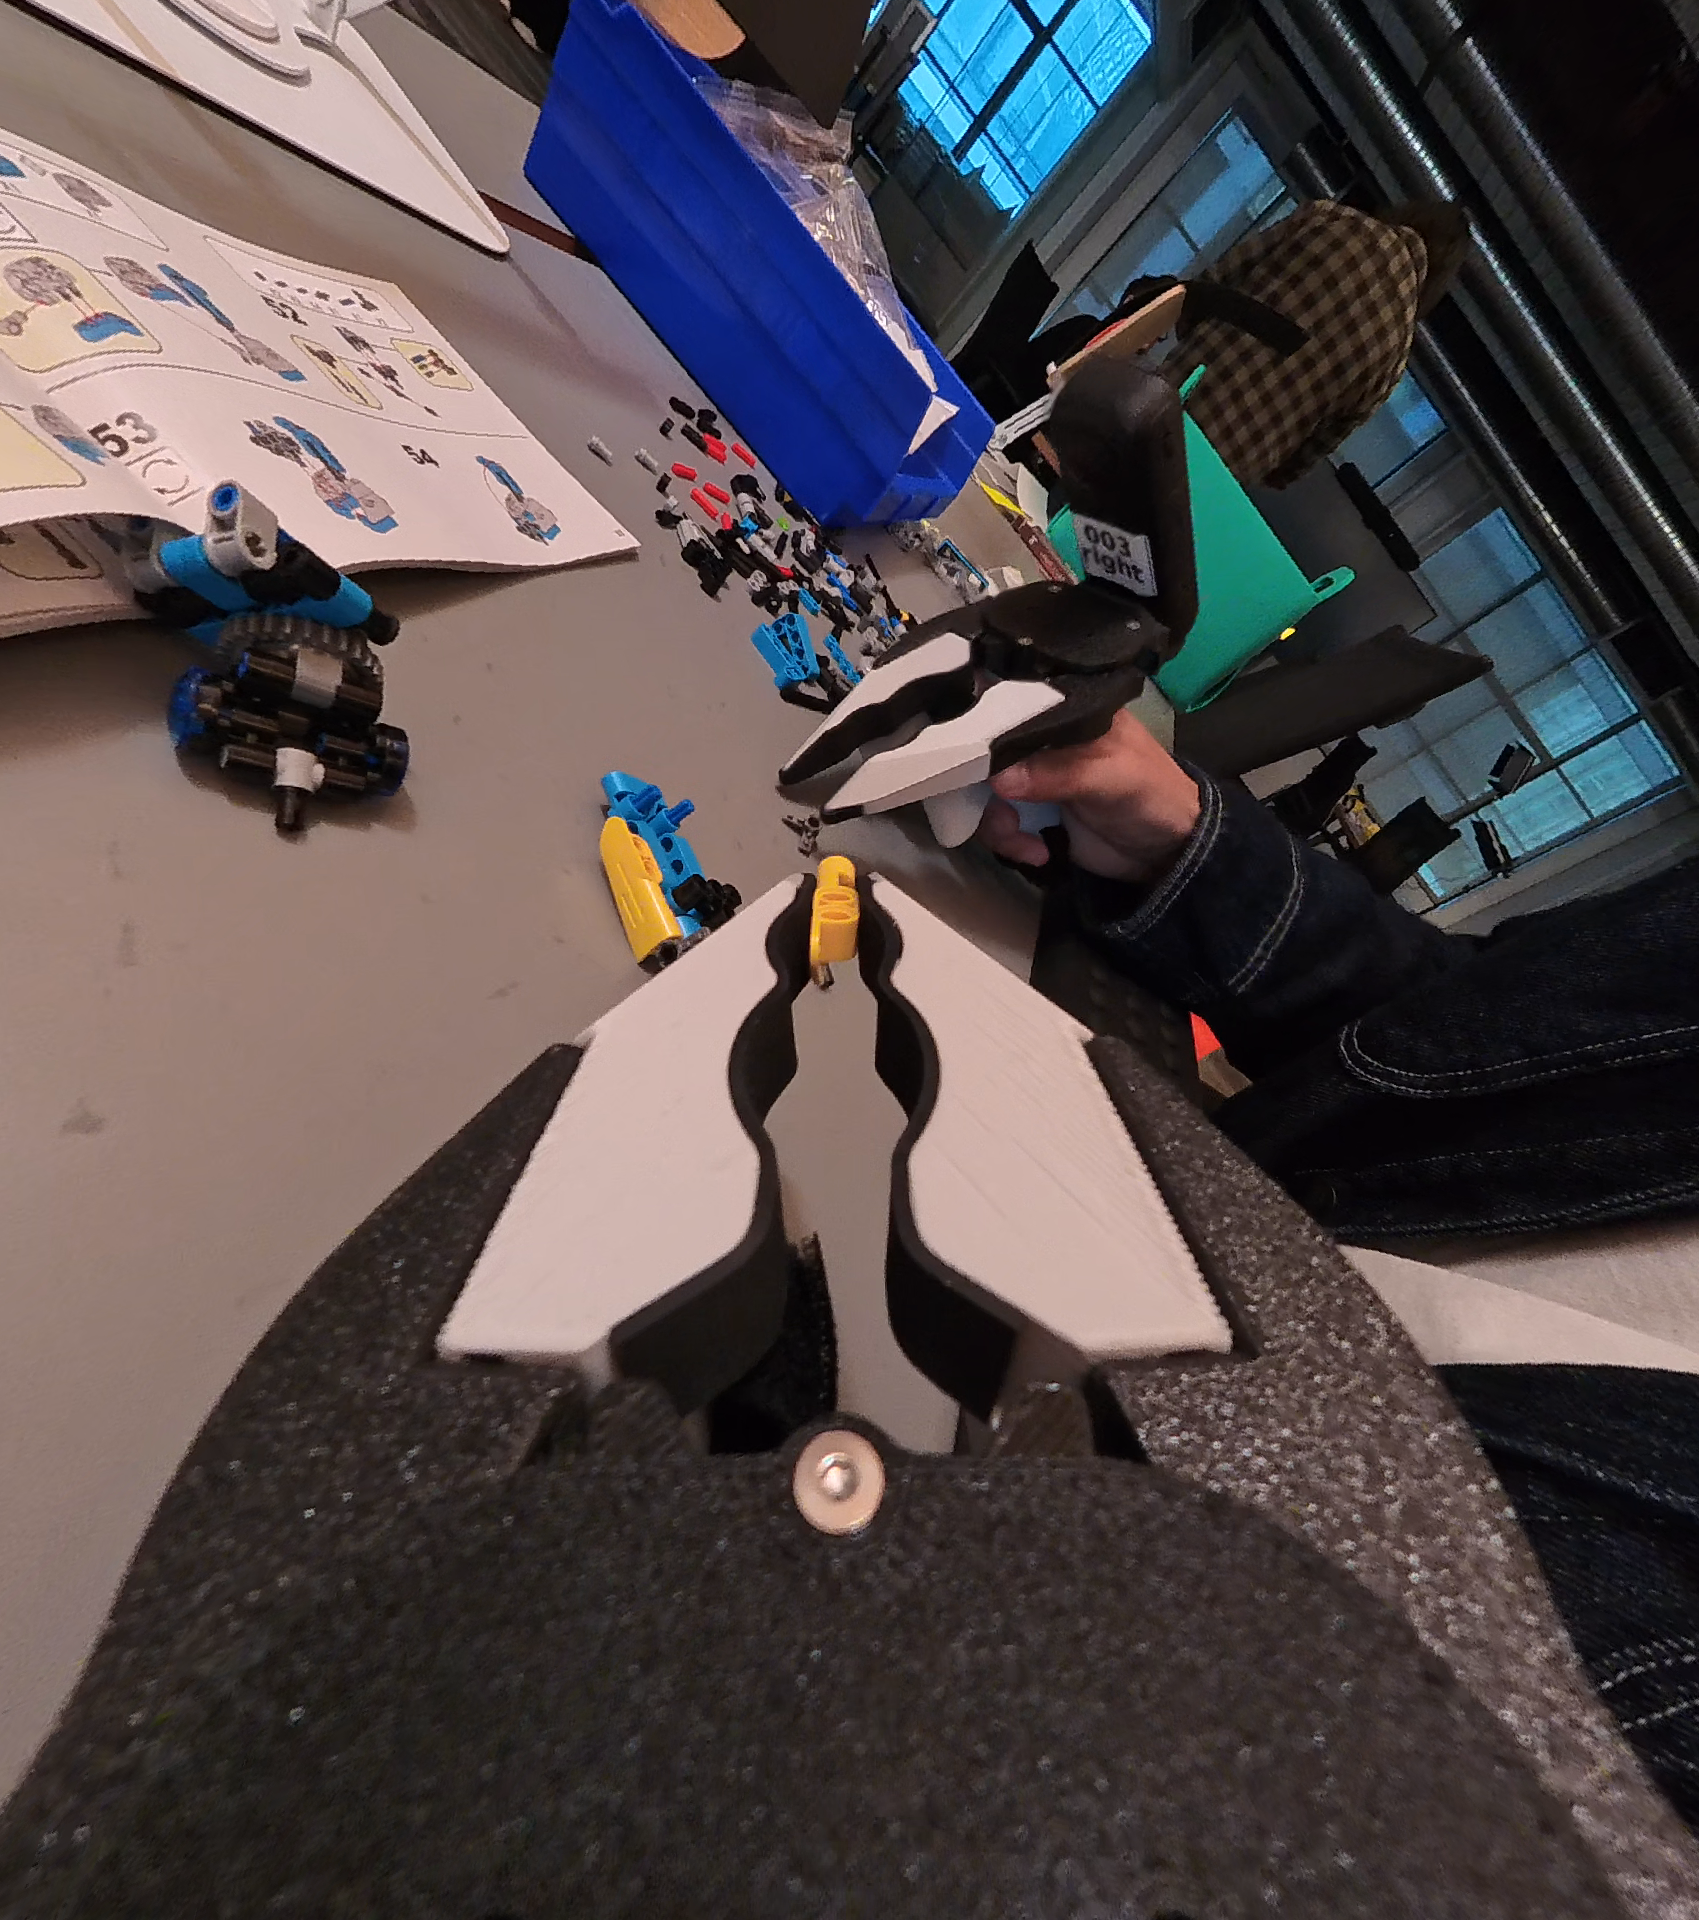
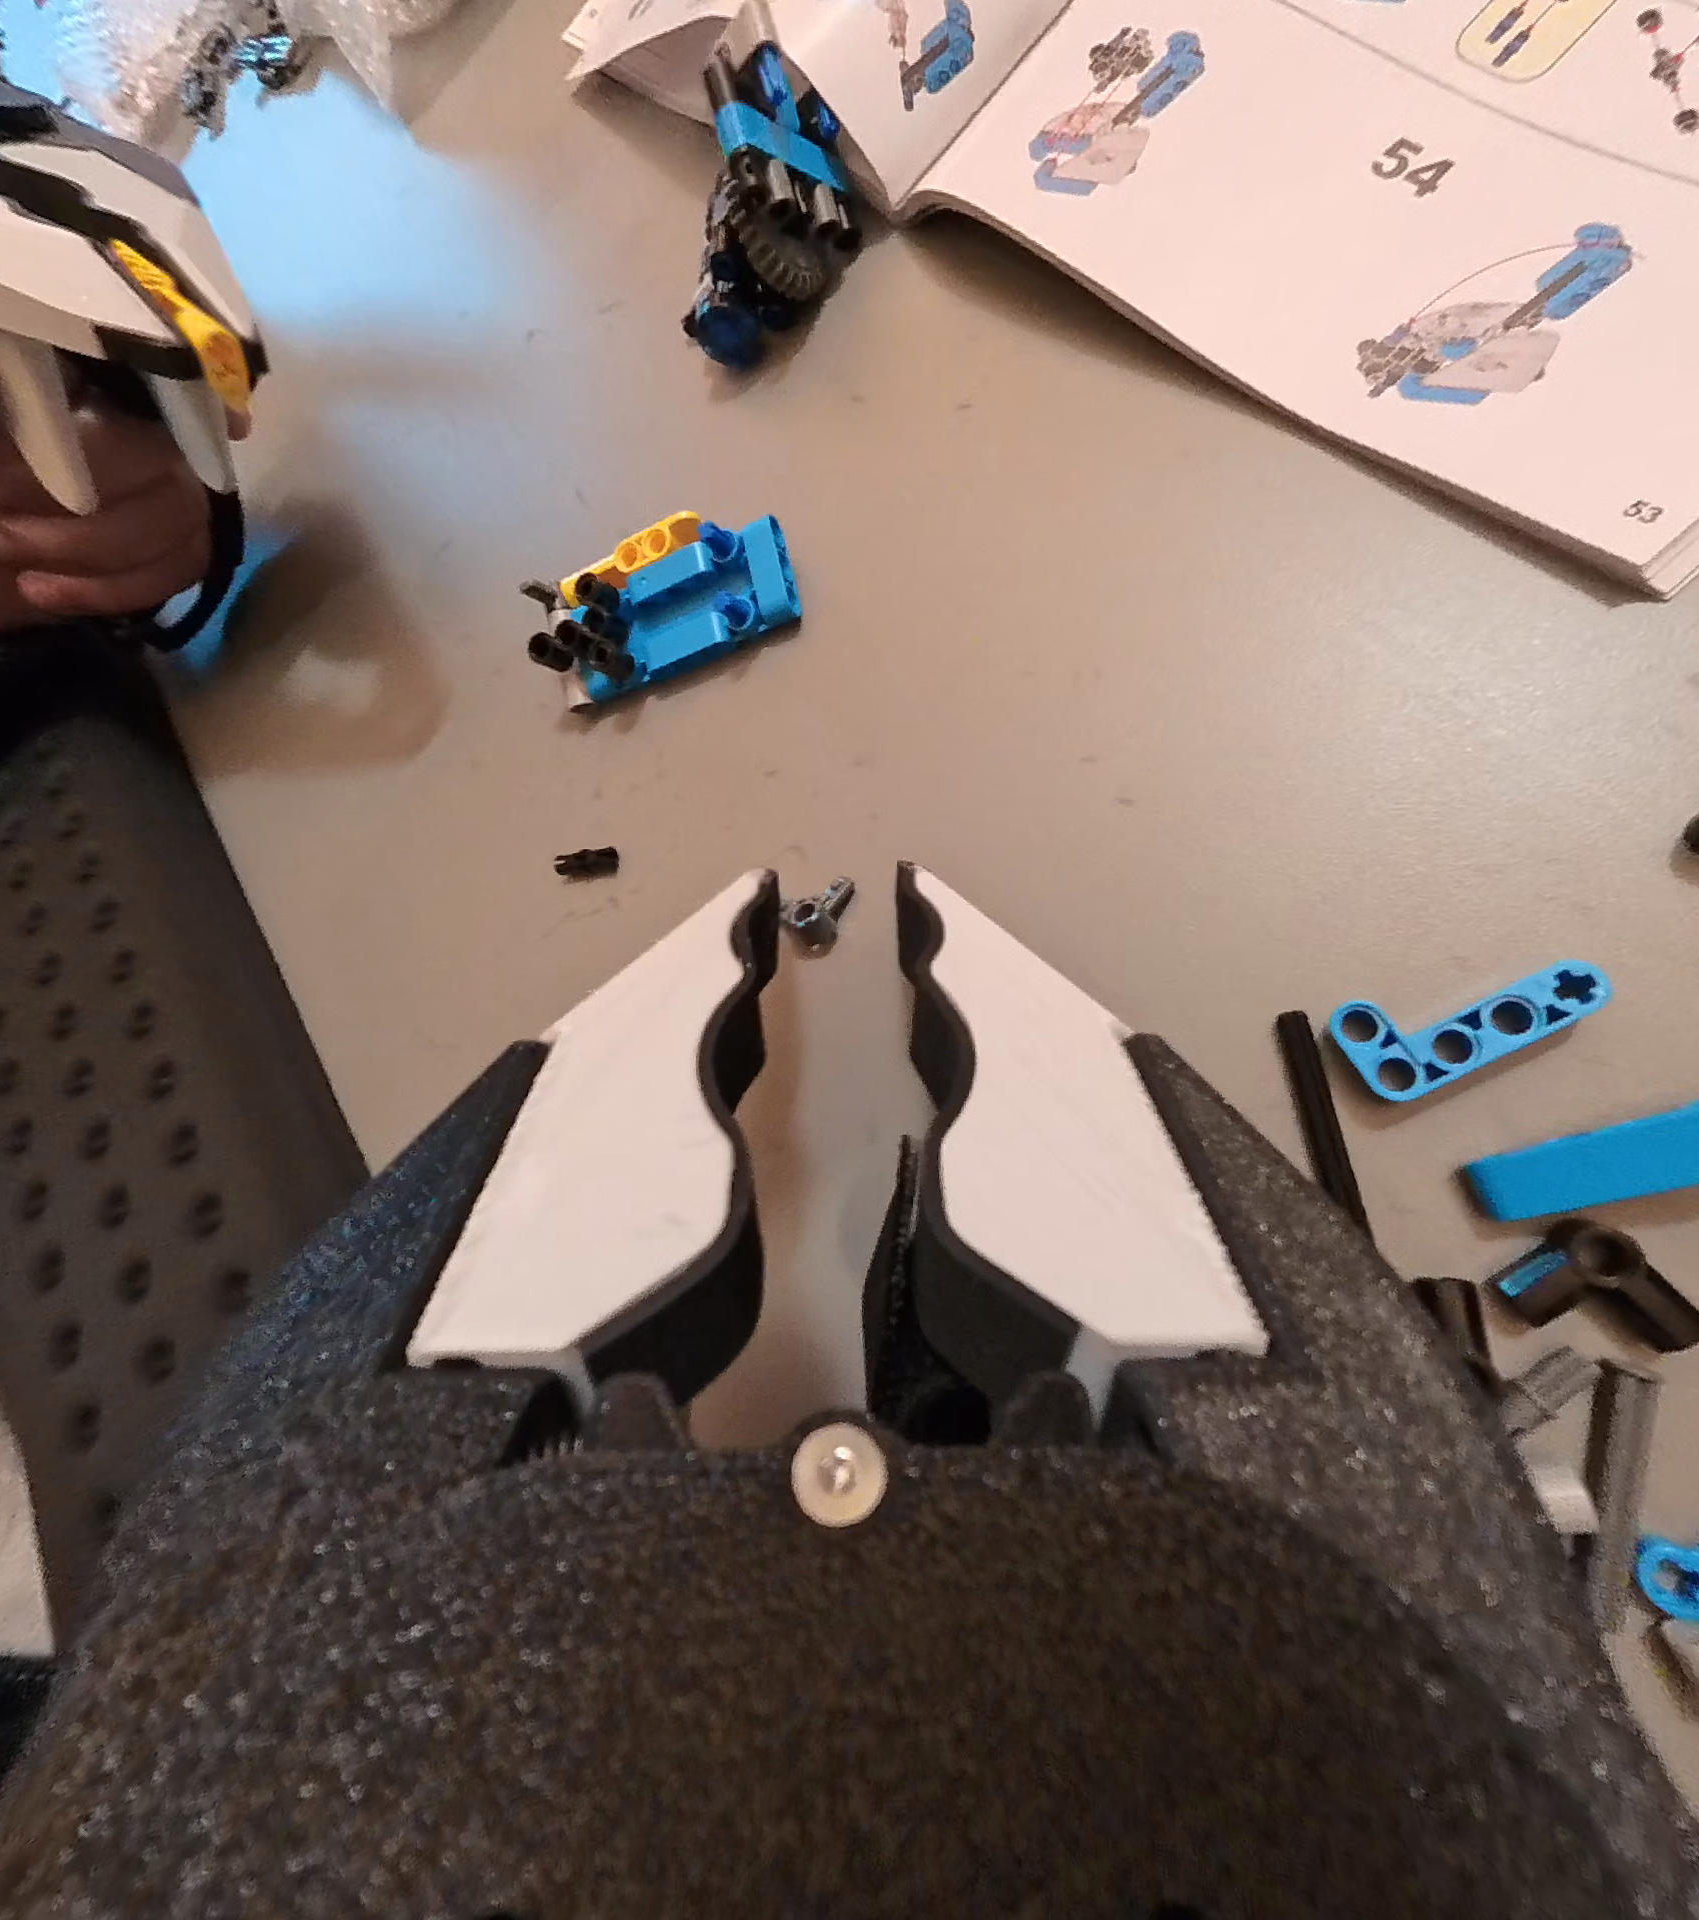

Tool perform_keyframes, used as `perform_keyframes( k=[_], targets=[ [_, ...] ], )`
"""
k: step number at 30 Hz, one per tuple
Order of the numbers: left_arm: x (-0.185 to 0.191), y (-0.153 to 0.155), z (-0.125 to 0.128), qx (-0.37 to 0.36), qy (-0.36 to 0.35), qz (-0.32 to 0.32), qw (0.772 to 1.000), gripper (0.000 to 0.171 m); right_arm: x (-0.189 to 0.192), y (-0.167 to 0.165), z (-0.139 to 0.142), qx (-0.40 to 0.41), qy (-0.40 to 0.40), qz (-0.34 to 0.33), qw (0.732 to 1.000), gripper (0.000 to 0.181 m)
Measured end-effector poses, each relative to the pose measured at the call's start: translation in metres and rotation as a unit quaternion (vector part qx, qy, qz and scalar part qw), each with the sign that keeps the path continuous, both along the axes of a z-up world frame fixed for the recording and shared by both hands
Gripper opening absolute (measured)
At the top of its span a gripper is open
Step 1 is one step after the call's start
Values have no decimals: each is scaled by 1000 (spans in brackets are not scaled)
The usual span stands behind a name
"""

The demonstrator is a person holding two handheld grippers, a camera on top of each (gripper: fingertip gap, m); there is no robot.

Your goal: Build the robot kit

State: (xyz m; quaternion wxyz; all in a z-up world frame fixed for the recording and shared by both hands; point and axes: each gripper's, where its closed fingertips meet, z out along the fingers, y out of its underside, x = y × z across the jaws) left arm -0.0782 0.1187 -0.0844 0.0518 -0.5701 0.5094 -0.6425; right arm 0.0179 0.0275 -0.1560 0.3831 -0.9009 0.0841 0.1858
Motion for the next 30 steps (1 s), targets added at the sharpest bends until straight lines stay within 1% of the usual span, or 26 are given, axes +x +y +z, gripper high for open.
perform_keyframes(
  k=[5, 10, 22, 26, 30],
  targets=[
    [0, 1, 0, -1, 0, 1, 1000, 7, -1, 0, -5, 0, -42, -3, 999, 17],
    [0, -1, -1, 2, 1, -1, 1000, 7, -8, -4, -6, 10, -57, 33, 998, 17],
    [0, -1, -3, 7, 3, -1, 1000, 7, -12, -11, -6, 32, -105, 80, 991, 14],
    [0, -1, -3, 13, 4, -1, 1000, 7, -8, -10, -8, 28, -151, 75, 985, 11],
    [0, 0, -2, 9, 0, 1, 1000, 7, -7, -7, -9, 26, -161, 59, 985, 10]
  ],
)
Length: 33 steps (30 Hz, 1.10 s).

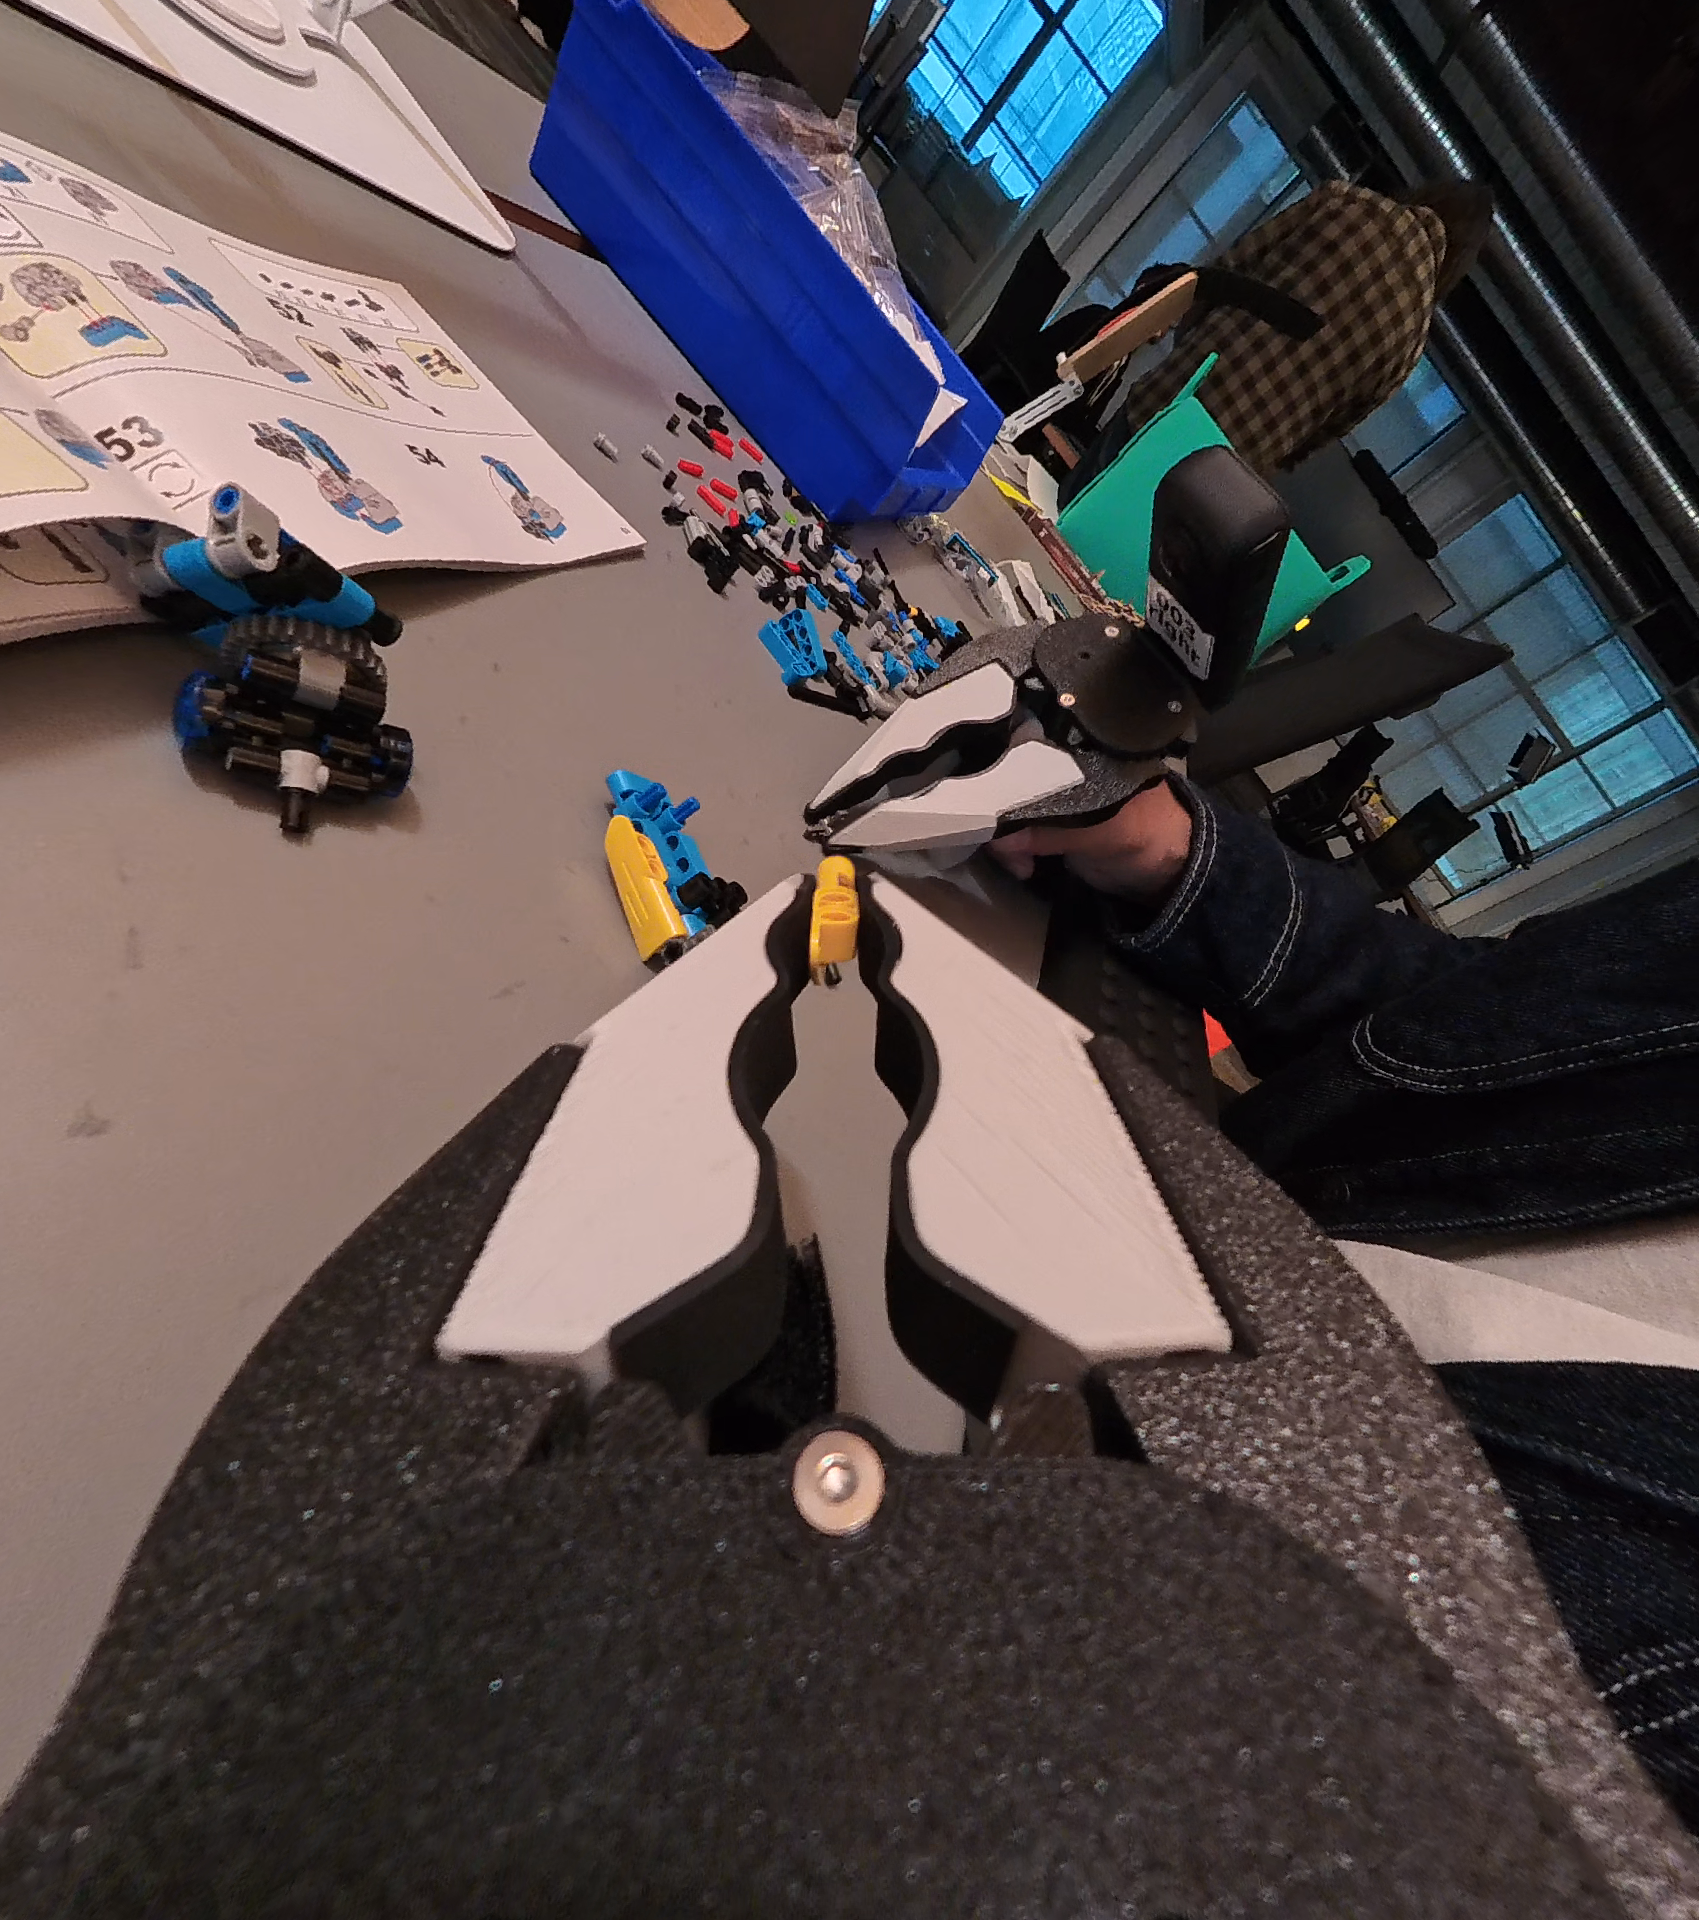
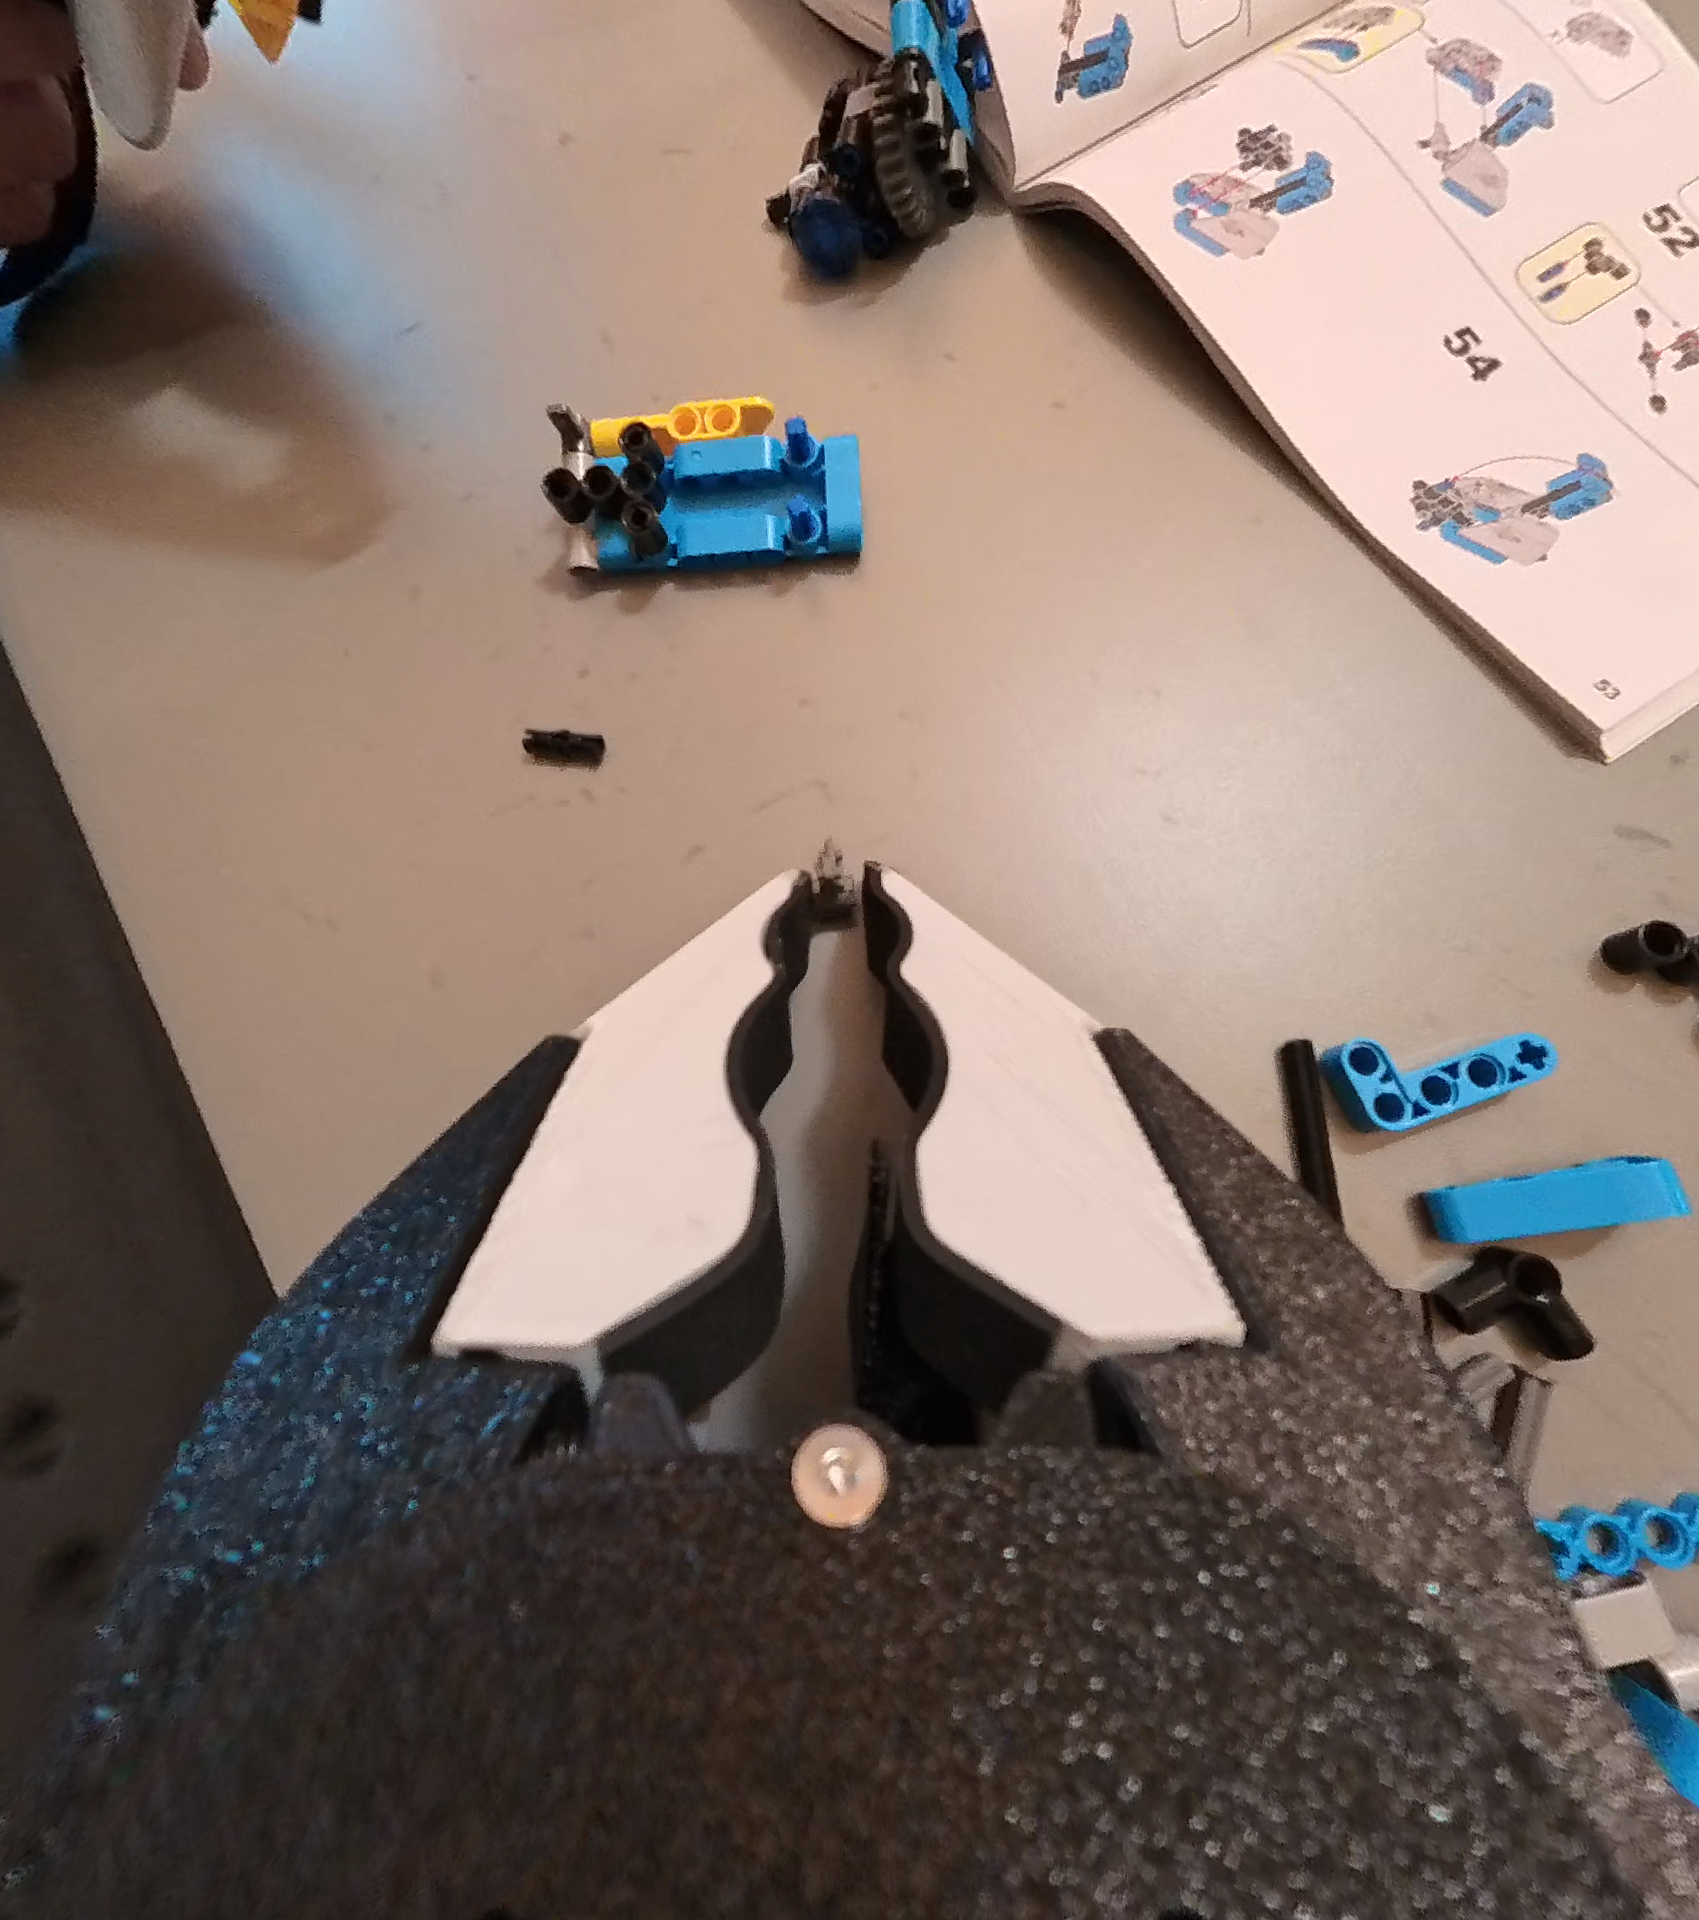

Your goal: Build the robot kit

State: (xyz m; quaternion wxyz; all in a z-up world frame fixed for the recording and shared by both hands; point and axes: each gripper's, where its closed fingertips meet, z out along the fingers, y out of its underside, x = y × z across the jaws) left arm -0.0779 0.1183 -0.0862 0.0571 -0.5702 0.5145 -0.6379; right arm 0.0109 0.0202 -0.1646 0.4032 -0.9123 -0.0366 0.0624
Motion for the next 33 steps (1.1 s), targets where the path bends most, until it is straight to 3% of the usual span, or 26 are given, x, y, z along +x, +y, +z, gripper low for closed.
perform_keyframes(
  k=[5, 7, 10, 12, 14, 19, 27, 33],
  targets=[
    [-2, -4, 12, -23, -25, -12, 999, 7, -1, 3, 0, 0, 14, -3, 1000, 7],
    [-3, -5, 23, -43, -47, -18, 998, 7, -9, 8, 5, -1, 74, -3, 997, 7],
    [-7, -3, 38, -87, -76, -24, 993, 7, -38, 33, 49, 59, 222, 17, 973, 6],
    [-11, -3, 48, -124, -92, -37, 987, 7, -57, 52, 87, 97, 325, 42, 940, 6],
    [-14, -3, 55, -150, -104, -48, 982, 6, -76, 65, 110, 96, 378, 75, 918, 6],
    [-21, -11, 66, -165, -128, -74, 975, 7, -106, 82, 135, 52, 364, 133, 920, 6],
    [-20, -21, 54, -121, -110, -86, 983, 6, -111, 79, 126, -9, 294, 149, 944, 6],
    [-25, -34, 52, -74, -117, -109, 984, 6, -115, 67, 125, -46, 350, 174, 919, 5]
  ],
)
